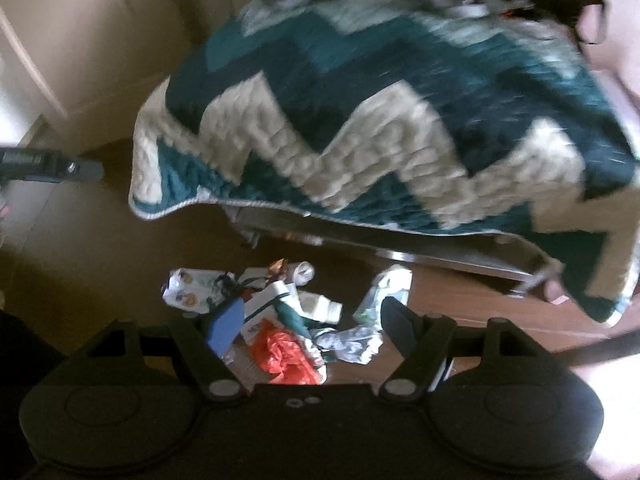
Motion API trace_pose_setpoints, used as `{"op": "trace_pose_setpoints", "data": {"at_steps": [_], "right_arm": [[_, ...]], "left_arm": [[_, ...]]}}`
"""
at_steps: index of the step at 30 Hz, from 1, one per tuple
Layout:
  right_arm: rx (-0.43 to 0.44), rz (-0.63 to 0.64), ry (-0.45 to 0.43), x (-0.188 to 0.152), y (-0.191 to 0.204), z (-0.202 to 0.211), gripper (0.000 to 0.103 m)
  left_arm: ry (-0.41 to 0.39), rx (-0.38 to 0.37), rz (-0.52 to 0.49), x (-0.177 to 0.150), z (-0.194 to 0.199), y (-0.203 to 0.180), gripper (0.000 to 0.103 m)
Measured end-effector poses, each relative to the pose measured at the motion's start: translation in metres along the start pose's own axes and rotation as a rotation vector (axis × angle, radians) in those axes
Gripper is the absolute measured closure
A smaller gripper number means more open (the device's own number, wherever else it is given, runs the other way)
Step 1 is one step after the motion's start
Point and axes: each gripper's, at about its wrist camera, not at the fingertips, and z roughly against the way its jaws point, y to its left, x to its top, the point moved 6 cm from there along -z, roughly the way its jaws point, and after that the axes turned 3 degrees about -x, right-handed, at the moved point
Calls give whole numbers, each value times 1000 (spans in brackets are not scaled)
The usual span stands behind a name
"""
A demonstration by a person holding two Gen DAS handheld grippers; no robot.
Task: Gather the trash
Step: 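Lower to the pile, grasp the white snack wrapper with left gripper while right grasps red plastic bag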
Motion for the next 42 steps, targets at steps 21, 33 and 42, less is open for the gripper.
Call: {"op": "trace_pose_setpoints", "data": {"at_steps": [21,33,42], "right_arm": [[109,313,348,-60,71,-215,30],[133,487,395,-75,92,-277,31],[122,552,412,-87,96,-295,31]], "left_arm": [[267,1,15,-98,-248,64,0],[343,24,107,-123,-306,67,7],[336,-2,158,-123,-308,83,12]]}}
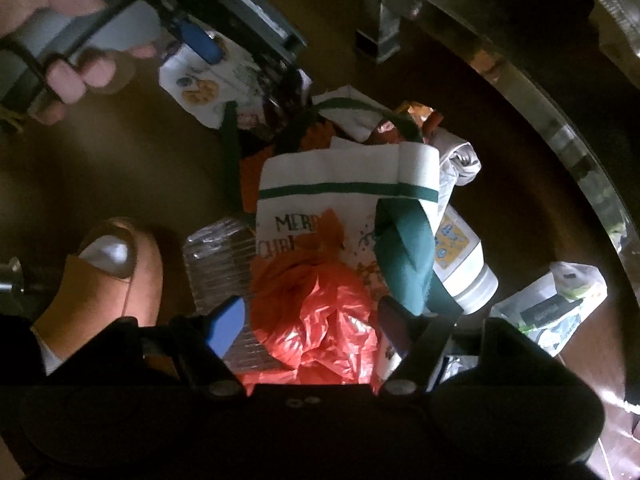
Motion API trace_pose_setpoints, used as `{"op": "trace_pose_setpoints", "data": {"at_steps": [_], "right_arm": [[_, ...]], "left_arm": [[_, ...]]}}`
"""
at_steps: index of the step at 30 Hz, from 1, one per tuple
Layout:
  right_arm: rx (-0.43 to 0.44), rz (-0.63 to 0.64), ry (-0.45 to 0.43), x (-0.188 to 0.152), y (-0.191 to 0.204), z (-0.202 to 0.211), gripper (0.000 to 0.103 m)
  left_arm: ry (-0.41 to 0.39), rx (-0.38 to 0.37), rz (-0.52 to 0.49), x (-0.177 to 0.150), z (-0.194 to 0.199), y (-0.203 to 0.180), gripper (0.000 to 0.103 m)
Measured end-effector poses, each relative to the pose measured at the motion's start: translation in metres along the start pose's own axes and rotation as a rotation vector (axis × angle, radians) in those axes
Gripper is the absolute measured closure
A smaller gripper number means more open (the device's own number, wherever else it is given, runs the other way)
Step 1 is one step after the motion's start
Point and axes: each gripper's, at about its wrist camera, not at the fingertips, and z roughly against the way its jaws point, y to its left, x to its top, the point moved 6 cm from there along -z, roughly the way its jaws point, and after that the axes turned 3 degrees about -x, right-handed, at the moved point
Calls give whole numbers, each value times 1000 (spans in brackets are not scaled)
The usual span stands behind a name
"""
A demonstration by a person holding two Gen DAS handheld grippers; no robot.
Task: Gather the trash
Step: 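Lower to the pile, grasp the white snack wrapper with left gripper while right grasps red plastic bag, then lift both held items and carry them over to the dark teal bin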
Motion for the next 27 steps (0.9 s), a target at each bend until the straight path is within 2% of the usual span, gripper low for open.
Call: {"op": "trace_pose_setpoints", "data": {"at_steps": [4,7,10,16,17,19,20,21,22,27], "right_arm": [[0,8,4,3,1,-5,31],[-10,21,-4,3,1,-5,31],[-11,17,9,2,0,-10,32],[-24,20,3,2,2,-12,32],[-25,23,0,2,2,-13,32],[-27,31,1,1,3,-15,33],[-25,36,1,1,4,-16,35],[-22,40,1,1,4,-17,43],[-18,43,4,1,5,-18,52],[-44,35,3,4,6,-22,53]], "left_arm": [[-33,-85,47,-1,18,13,12],[-59,-71,76,-5,32,28,12],[-58,-67,42,-5,28,25,12],[-33,-42,-73,1,7,-12,12],[-23,-29,-85,1,3,-14,15],[-1,-12,-80,0,-4,-15,39],[16,-10,-61,-3,-5,-11,43],[32,-9,-44,-4,-8,-9,49],[40,-9,-32,-5,-10,-7,51],[28,5,-30,-6,-9,-5,60]]}}
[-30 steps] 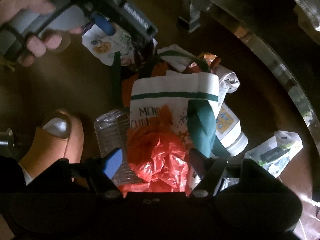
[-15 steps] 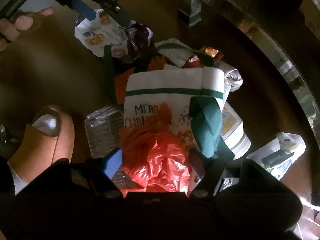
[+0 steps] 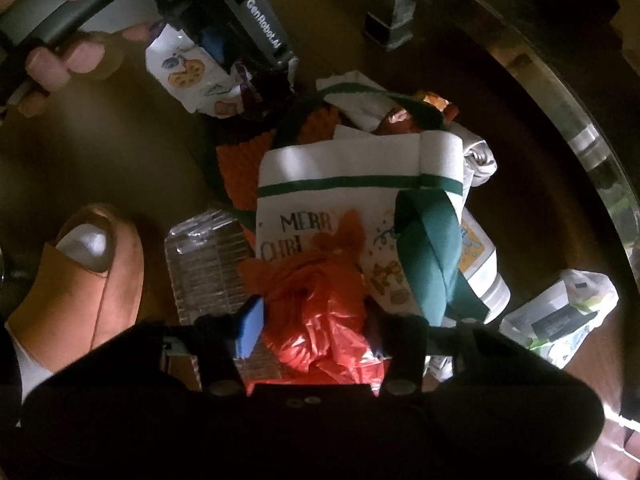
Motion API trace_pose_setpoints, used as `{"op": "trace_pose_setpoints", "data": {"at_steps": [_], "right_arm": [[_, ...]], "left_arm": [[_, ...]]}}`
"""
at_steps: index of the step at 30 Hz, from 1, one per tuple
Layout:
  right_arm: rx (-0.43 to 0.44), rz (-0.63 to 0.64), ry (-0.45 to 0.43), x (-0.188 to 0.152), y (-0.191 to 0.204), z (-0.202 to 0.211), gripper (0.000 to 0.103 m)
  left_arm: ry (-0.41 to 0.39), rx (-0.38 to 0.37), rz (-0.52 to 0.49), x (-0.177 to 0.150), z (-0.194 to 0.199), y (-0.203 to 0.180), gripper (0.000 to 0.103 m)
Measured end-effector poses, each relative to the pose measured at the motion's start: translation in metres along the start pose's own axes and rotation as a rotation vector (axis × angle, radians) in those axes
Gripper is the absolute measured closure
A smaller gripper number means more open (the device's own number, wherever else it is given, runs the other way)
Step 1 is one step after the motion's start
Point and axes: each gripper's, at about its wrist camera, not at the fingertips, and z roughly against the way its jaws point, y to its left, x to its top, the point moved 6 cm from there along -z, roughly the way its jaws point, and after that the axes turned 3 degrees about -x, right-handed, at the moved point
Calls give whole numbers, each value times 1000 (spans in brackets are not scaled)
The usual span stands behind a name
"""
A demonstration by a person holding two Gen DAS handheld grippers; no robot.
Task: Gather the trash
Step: 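Lift both held items and carry them over to the dark teal bin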
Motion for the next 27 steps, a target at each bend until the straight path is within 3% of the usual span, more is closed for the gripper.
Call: {"op": "trace_pose_setpoints", "data": {"at_steps": [3,6,7,15,23,27], "right_arm": [[-12,1,0,-1,0,5,63],[-24,-10,-13,-3,1,16,66],[-24,-15,-21,-5,1,22,66],[-28,-97,-126,-14,-9,93,68],[-112,-209,-260,-24,-28,185,70],[-156,-259,-338,-34,-35,237,70]], "left_arm": [[-13,6,12,0,6,3,67],[-19,1,27,-10,15,8,72],[-22,-26,-15,-12,22,10,76],[-90,-35,77,-20,89,38,84],[-243,-22,104,-18,170,37,85],[-349,-14,97,-12,229,34,85]]}}
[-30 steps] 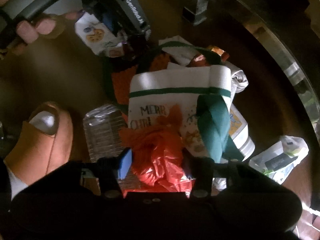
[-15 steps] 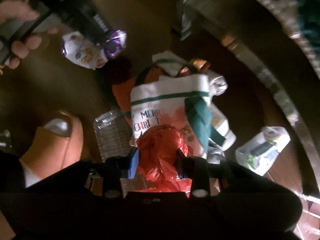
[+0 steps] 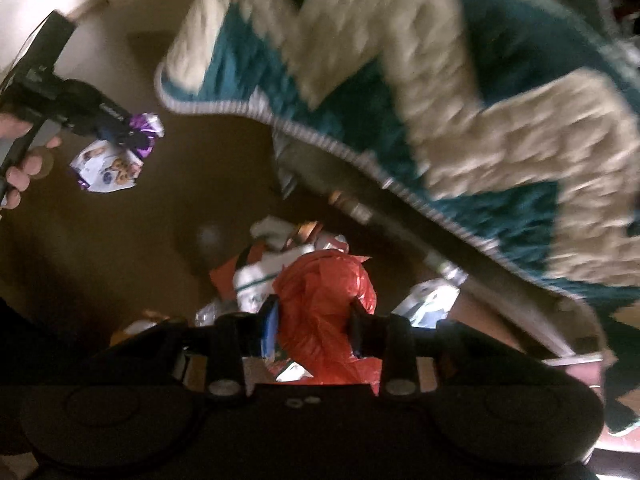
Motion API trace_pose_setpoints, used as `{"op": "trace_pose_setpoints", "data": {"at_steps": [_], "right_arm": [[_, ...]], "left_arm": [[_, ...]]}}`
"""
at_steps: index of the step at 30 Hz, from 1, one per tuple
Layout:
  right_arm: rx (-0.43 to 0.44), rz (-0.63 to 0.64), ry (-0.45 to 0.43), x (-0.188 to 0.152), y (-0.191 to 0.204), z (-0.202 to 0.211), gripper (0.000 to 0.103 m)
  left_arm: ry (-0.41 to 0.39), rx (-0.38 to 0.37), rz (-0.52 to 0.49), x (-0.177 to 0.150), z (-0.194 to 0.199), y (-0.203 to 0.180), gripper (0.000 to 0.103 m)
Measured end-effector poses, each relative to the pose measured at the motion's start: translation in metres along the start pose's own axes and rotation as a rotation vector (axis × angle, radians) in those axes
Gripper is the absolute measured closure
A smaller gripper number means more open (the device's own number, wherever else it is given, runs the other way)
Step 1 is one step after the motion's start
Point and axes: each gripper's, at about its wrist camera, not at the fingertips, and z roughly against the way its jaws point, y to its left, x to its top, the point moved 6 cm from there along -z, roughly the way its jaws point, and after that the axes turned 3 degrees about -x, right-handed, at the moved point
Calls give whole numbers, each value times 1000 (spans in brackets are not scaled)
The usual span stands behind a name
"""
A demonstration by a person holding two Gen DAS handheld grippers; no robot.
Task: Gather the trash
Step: 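Lift both held items and carry them over to the dark teal bin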
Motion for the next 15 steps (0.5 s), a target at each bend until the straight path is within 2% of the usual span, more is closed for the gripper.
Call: {"op": "trace_pose_setpoints", "data": {"at_steps": [5,8,15], "right_arm": [[-40,-64,-119,10,-17,73,70],[-54,-102,-178,13,-23,119,70],[-95,-118,-328,9,-34,228,70]], "left_arm": [[-145,3,-19,37,85,-4,85],[-203,12,-39,51,124,-16,85],[-314,-59,-114,64,222,-61,85]]}}
